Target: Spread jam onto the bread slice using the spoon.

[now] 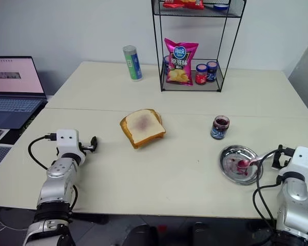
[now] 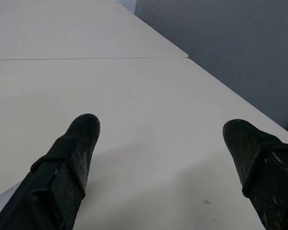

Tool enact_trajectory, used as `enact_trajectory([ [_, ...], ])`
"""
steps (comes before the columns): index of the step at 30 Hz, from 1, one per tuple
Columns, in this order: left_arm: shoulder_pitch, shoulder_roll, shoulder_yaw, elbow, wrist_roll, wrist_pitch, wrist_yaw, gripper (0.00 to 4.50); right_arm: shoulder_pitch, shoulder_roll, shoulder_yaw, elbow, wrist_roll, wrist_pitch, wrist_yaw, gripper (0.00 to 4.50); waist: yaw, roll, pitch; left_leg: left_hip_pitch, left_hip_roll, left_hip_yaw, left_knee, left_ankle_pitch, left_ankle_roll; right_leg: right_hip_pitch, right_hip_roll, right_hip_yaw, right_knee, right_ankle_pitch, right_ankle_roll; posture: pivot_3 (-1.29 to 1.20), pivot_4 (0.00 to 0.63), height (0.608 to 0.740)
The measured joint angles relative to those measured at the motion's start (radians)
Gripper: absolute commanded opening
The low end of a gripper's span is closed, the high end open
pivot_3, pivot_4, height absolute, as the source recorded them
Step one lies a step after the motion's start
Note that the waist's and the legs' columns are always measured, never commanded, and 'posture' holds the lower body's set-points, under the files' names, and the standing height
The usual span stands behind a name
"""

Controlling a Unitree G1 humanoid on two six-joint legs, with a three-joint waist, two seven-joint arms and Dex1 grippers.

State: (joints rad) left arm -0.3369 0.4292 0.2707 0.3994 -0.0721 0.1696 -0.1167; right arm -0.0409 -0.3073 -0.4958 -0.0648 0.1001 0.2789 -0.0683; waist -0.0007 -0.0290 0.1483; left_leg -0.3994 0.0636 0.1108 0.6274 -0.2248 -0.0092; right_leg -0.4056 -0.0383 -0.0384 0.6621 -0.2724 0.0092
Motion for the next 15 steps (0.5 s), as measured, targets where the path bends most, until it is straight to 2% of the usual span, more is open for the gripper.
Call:
enact_trajectory([
  [15,-0.025,0.017,0.0,0.047,-0.005,-0.029,-0.044,4.5,0.059,0.002,-0.055,0.0,0.003,-0.003,-0.03,4.49,0.0,-0.001,0.0,0.0,0.0,0.0,0.0,0.0,0.0,0.0,0.0,0.0,0.0,0.0,0.0,0.0,0.15,0.74],
])
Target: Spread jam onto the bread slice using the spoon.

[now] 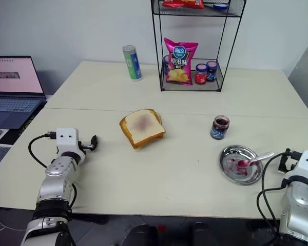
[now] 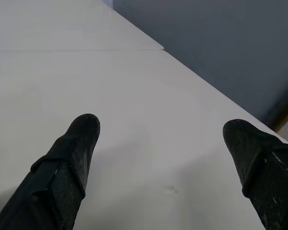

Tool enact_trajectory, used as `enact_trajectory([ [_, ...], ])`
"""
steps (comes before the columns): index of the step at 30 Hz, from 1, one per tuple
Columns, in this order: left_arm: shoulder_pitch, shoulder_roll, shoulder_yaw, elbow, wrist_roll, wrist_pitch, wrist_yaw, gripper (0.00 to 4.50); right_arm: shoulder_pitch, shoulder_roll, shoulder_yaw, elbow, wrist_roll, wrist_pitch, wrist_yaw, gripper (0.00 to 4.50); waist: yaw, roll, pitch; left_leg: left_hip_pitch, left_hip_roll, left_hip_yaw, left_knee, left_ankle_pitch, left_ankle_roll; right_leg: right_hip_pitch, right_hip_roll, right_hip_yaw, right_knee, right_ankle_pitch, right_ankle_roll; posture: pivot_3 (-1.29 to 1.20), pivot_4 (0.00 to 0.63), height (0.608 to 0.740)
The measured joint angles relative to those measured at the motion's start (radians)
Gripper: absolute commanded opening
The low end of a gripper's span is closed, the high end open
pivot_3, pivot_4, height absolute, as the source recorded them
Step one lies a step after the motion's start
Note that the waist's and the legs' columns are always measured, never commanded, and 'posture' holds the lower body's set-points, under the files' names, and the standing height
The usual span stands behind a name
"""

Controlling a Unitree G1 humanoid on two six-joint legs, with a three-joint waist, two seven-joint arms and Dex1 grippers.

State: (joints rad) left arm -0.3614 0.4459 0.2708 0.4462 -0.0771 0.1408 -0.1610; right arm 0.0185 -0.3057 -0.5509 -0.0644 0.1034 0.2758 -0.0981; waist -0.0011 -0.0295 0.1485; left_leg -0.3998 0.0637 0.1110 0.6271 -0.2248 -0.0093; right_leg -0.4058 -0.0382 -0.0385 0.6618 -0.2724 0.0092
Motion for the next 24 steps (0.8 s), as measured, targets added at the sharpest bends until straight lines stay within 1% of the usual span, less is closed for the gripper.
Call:
enact_trajectory([
  [5,-0.003,0.0,-0.013,0.006,0.005,0.005,-0.008,4.5,0.063,0.014,-0.023,0.031,0.0,0.011,-0.014,4.49,0.0,0.001,0.0,0.0,0.0,0.001,0.0,0.0,0.0,0.0,0.0,0.001,0.0,0.0,0.0,0.0,0.15,0.74],
  [12,0.017,-0.014,-0.03,-0.02,0.007,0.007,-0.005,4.5,0.068,0.028,-0.044,0.032,0.033,0.022,-0.035,4.49,0.001,0.003,-0.002,0.001,0.0,0.0,0.0,0.0,0.0,0.001,0.0,0.001,0.0,0.0,0.0,0.0,0.15,0.74],
  [16,-0.011,-0.009,-0.02,0.006,0.002,0.003,-0.004,4.5,0.061,0.006,-0.047,0.032,0.023,-0.013,-0.049,4.49,0.002,0.003,-0.001,0.001,-0.001,0.0,0.001,0.0,0.0,0.0,0.0,0.001,0.001,0.0,0.0,0.0,0.15,0.74],
  [18,-0.069,0.003,-0.017,0.053,-0.006,0.003,-0.009,4.5,0.007,-0.033,-0.068,0.03,-0.001,-0.028,-0.086,4.49,0.0,0.001,0.003,0.0,-0.001,0.0,0.002,0.0,0.0,-0.001,0.0,0.001,0.001,0.002,0.003,0.0,0.15,0.74],
  [20,-0.145,0.025,-0.014,0.06,-0.029,0.005,-0.052,4.5,-0.086,-0.088,-0.071,0.0,0.002,-0.022,-0.079,4.49,-0.003,-0.002,0.009,-0.001,-0.001,0.001,0.002,0.002,0.001,-0.002,0.001,0.001,0.001,0.004,0.003,0.0,0.15,0.74],
  [22,-0.235,0.041,-0.029,0.024,-0.049,0.003,-0.123,4.5,-0.197,-0.146,-0.028,-0.077,0.022,-0.01,-0.034,4.49,-0.01,-0.002,0.01,-0.001,-0.001,0.001,0.002,0.002,0.001,-0.001,0.001,0.002,-0.001,0.005,0.004,0.0,0.15,0.74],
  [24,-0.285,0.042,-0.055,-0.052,-0.072,0.0,-0.195,4.5,-0.279,-0.161,0.026,-0.156,0.07,0.017,0.027,4.49,-0.014,-0.004,0.009,-0.001,0.0,0.001,0.0,0.002,0.001,0.0,0.002,0.001,-0.002,0.005,0.004,0.0,0.15,0.74],
])
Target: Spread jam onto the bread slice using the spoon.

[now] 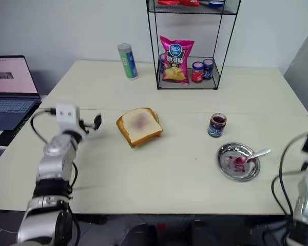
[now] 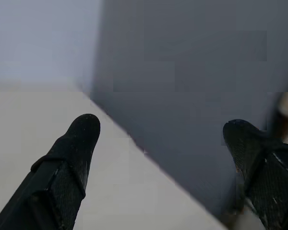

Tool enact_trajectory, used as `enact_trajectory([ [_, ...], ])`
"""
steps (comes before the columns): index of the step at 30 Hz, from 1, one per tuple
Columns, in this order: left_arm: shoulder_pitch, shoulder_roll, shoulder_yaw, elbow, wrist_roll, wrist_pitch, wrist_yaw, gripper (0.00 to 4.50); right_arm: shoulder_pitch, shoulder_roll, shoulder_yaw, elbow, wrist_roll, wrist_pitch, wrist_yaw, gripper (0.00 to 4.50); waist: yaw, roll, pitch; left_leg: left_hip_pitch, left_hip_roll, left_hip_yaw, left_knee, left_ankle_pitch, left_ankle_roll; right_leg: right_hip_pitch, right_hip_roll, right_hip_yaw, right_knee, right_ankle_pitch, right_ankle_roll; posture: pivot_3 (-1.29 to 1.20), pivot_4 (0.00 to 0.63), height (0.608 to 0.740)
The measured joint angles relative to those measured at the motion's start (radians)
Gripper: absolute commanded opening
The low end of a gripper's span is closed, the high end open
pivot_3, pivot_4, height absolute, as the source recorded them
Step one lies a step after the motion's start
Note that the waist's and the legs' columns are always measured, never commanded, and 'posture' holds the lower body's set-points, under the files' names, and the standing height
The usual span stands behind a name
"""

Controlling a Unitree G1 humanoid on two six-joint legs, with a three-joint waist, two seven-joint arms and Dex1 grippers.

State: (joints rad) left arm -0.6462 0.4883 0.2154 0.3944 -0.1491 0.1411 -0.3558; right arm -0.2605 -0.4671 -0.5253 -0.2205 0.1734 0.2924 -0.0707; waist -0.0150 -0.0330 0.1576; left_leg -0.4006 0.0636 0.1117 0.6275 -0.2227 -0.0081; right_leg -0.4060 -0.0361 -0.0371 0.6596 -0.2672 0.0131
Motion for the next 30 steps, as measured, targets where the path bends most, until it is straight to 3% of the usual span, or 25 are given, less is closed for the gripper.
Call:
enact_trajectory([
  [7,0.025,0.001,-0.21,-0.247,-0.052,0.14,-0.276,4.5,-0.02,0.013,0.264,-0.203,0.326,0.305,0.293,4.49,-0.002,0.001,0.0,-0.004,0.0,0.0,0.0,-0.001,-0.006,-0.002,0.0,-0.001,-0.001,-0.003,-0.003,0.0,0.15,0.74],
  [12,0.084,0.106,-0.343,-0.367,-0.028,0.217,-0.442,4.5,0.053,-0.039,0.315,-0.257,0.4,0.389,0.405,4.49,-0.001,0.001,0.0,-0.007,-0.001,-0.001,0.001,-0.004,-0.002,-0.005,-0.001,-0.002,-0.001,-0.003,-0.003,0.0,0.15,0.74],
  [15,0.137,0.149,-0.385,-0.412,-0.01,0.245,-0.498,4.5,0.056,0.005,0.336,-0.279,0.456,0.447,0.399,4.49,-0.008,0.001,0.001,-0.007,0.001,-0.002,0.002,-0.004,-0.002,-0.005,-0.001,-0.002,0.001,-0.003,-0.003,0.0,0.15,0.74],
  [20,0.155,0.165,-0.397,-0.427,0.041,0.225,-0.497,4.5,0.096,-0.012,0.432,-0.382,0.494,0.488,0.442,4.49,-0.008,0.001,0.001,-0.006,0.0,-0.003,0.003,-0.003,-0.001,-0.004,-0.001,-0.003,0.003,-0.005,0.001,0.0,0.15,0.74],
  [25,0.118,0.153,-0.407,-0.304,0.123,0.146,-0.44,4.5,0.083,0.033,0.489,-0.382,0.475,0.501,0.404,4.49,-0.006,0.001,0.002,-0.006,-0.001,-0.003,0.004,-0.002,0.0,-0.004,-0.001,-0.002,0.003,-0.005,0.0,0.0,0.15,0.74],
  [30,0.087,0.102,-0.405,-0.217,0.143,0.074,-0.41,3.55,0.06,0.04,0.509,-0.395,0.475,0.52,0.387,4.5,-0.001,0.001,0.002,-0.007,0.0,-0.003,0.004,-0.002,0.0,-0.005,-0.001,-0.002,0.003,-0.003,-0.002,0.0,0.15,0.74],
])
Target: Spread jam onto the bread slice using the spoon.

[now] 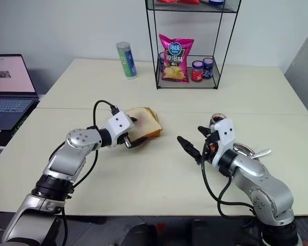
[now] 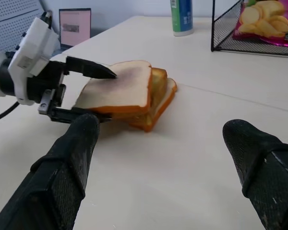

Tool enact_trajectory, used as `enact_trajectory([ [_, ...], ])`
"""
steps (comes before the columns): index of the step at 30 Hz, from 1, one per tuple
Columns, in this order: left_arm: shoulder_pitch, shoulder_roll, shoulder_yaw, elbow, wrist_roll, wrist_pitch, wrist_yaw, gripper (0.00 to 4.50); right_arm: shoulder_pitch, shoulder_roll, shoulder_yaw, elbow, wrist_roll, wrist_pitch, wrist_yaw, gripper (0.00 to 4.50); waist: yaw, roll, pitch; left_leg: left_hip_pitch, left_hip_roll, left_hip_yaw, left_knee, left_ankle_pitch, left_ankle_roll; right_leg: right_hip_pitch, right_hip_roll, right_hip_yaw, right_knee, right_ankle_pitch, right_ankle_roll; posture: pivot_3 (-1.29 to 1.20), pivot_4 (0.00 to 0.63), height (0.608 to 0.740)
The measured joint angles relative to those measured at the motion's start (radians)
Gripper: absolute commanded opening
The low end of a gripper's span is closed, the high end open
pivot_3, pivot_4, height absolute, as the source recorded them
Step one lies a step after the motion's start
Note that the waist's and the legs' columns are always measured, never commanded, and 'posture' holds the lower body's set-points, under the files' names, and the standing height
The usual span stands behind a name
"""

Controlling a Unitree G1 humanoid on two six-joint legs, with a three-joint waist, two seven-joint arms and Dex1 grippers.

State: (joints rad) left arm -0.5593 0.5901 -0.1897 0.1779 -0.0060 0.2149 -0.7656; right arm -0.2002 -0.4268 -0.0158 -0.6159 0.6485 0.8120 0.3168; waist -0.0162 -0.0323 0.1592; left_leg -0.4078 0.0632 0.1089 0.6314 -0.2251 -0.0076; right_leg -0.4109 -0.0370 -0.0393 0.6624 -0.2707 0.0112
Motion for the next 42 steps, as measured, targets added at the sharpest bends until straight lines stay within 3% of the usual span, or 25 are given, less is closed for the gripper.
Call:
enact_trajectory([
  [10,-0.009,-0.049,0.025,0.027,-0.036,0.0,-0.001,1.74,0.01,-0.024,0.0,-0.001,0.007,0.012,0.017,4.5,0.014,0.0,0.0,0.0,0.0,-0.001,0.004,0.0,0.0,0.001,0.0,-0.001,0.001,0.0,0.002,0.0,0.15,0.74],
  [17,-0.013,-0.049,0.053,0.019,-0.08,0.044,-0.012,0.47,0.009,-0.01,-0.003,-0.033,0.099,0.047,0.035,4.5,0.014,0.0,0.0,0.0,0.001,-0.001,0.006,0.001,0.001,0.001,0.001,-0.001,0.003,0.001,0.001,0.0,0.15,0.74],
  [21,-0.046,-0.05,0.071,0.02,-0.09,0.067,-0.01,0.03,0.009,-0.028,-0.004,-0.036,0.122,0.051,0.054,4.5,0.014,0.0,0.0,-0.002,0.001,-0.002,0.008,0.0,0.001,0.001,0.001,-0.001,0.003,0.001,0.002,0.0,0.15,0.74],
  [31,-0.127,-0.09,0.067,-0.027,-0.093,0.069,-0.018,0.01,0.011,-0.041,-0.144,-0.022,0.196,0.06,0.021,4.5,0.017,0.0,0.0,-0.008,0.0,-0.005,0.013,-0.001,0.003,-0.001,0.001,-0.004,0.001,0.004,-0.001,0.0,0.15,0.74],
  [37,-0.078,-0.128,-0.103,-0.184,-0.069,-0.014,-0.131,0.01,0.05,-0.098,-0.265,-0.042,0.298,0.091,-0.013,4.5,0.017,0.0,0.0,-0.008,-0.001,-0.004,0.012,-0.001,0.003,0.0,0.001,-0.002,0.001,0.004,-0.002,0.0,0.15,0.74],
  [42,0.018,-0.105,-0.233,-0.184,0.009,-0.08,-0.188,0.01,0.14,-0.128,-0.364,-0.057,0.327,0.095,-0.069,4.5,0.01,0.001,0.0,-0.007,0.001,-0.004,0.012,-0.001,0.003,-0.002,0.002,-0.002,0.002,0.004,0.0,0.0,0.15,0.74],
])
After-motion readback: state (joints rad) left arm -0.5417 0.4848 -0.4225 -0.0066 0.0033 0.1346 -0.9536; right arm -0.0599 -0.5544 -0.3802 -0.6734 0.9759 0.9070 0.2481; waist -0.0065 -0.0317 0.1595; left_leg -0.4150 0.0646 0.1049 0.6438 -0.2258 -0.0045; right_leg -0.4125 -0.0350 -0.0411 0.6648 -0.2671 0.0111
